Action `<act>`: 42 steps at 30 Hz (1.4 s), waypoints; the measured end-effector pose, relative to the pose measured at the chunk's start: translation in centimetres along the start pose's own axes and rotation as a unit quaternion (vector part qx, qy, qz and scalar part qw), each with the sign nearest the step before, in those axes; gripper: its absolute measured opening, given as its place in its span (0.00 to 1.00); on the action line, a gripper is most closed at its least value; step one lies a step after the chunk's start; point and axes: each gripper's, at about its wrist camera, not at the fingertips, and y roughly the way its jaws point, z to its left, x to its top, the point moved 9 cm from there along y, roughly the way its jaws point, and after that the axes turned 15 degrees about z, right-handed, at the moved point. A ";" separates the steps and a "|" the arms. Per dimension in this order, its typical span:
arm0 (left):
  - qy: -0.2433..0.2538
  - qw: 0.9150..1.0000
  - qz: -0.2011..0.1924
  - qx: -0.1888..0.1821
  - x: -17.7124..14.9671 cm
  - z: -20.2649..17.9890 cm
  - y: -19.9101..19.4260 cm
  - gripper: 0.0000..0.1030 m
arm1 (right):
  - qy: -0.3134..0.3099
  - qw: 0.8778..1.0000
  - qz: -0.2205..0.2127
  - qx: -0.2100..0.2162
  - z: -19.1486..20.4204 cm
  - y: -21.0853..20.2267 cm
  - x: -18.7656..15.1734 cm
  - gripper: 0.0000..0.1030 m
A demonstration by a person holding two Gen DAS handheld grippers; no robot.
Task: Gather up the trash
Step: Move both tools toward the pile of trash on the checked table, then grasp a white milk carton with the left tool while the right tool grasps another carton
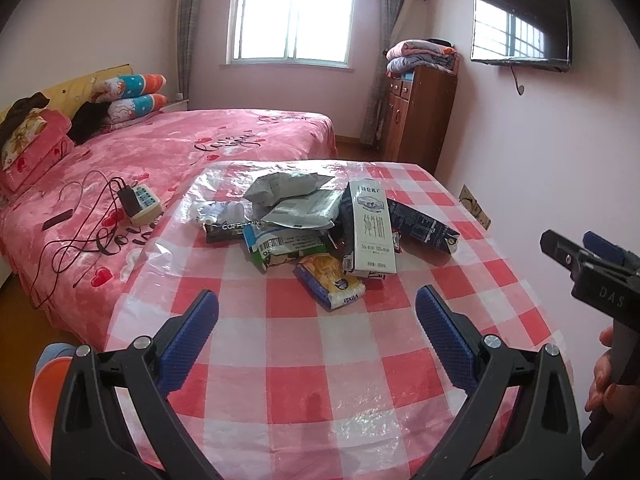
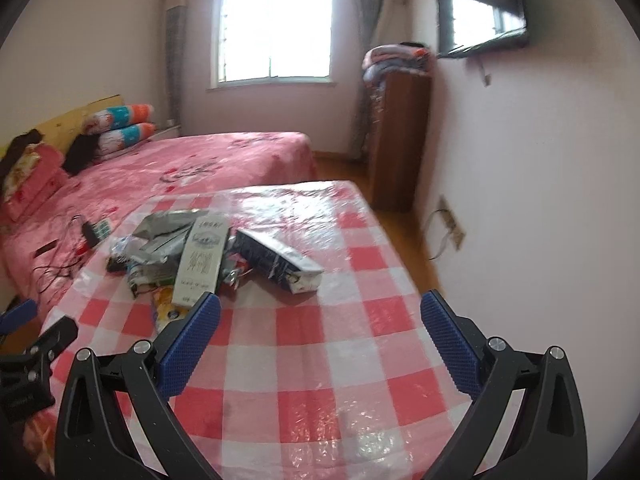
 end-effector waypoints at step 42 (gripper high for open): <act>0.002 0.994 0.106 0.033 8.1 -6.0 17.6 0.56 | -0.024 0.963 0.133 0.233 -0.2 16.6 6.0 0.83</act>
